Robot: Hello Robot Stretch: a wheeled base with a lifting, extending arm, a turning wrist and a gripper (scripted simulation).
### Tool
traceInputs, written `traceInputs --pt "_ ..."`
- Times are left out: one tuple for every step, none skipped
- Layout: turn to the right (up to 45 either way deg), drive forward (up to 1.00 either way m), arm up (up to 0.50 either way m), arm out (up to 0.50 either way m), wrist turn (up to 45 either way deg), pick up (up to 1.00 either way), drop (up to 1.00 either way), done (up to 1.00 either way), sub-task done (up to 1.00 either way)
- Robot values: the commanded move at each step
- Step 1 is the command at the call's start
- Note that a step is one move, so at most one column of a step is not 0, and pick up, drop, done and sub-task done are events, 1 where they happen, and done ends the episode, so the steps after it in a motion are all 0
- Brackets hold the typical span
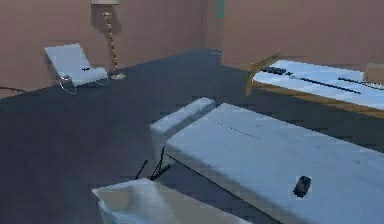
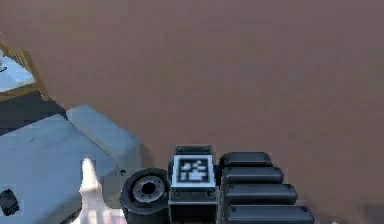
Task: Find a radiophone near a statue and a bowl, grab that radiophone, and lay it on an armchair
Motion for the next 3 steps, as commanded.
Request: traceInputs --pt "-45.0 0.0 0.0 0.0 0.0 0.0 0.0 0.0 0.0" --pt "-39.0 0.0 0.0 0.0 0.0 0.0 0.0 0.0 0.0" --pt "0.0 0.4 0.0 0.0 0.0 0.0 0.0 0.0 0.0"
